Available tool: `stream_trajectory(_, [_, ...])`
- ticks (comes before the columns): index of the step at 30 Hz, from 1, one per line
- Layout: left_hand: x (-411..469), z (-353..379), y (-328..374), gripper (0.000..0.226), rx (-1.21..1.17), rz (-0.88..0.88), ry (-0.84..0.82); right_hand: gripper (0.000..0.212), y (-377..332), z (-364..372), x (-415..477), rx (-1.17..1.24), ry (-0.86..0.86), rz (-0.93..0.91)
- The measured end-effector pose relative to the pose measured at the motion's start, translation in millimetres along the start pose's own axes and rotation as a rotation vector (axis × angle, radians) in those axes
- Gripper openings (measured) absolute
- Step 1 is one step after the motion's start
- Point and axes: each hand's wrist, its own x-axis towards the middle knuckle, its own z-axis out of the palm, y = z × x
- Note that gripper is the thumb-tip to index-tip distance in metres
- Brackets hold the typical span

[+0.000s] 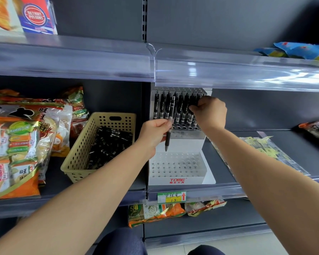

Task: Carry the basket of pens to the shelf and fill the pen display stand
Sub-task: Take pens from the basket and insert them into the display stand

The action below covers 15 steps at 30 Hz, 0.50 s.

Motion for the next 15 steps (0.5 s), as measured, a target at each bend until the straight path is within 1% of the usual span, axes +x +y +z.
stream_trajectory(4, [0.7,-0.9,-1.4,0.020,0.002,0.006,0.003,0.025,0.3,0.8,0.3,-0.040,-0.028,-0.012])
stream_trajectory(6, [1.0,-0.9,-1.6,0.021,-0.003,0.005,0.005,0.030,1.2,1.0,-0.4,-0.072,-0.036,-0.007])
stream_trajectory(9, [0.6,-0.7,-1.2,0.018,-0.013,0.004,0.007,0.040,4.0,2.8,-0.2,-0.114,-0.035,0.001])
stream_trajectory(11, [0.3,-2.0,-1.3,0.017,-0.013,0.006,0.008,0.038,5.7,5.3,-0.5,-0.134,-0.040,0.011])
stream_trajectory(15, [-0.1,-4.0,-0.7,0.006,-0.001,0.024,0.011,0.032,5.7,8.6,-2.4,-0.122,-0.045,0.027])
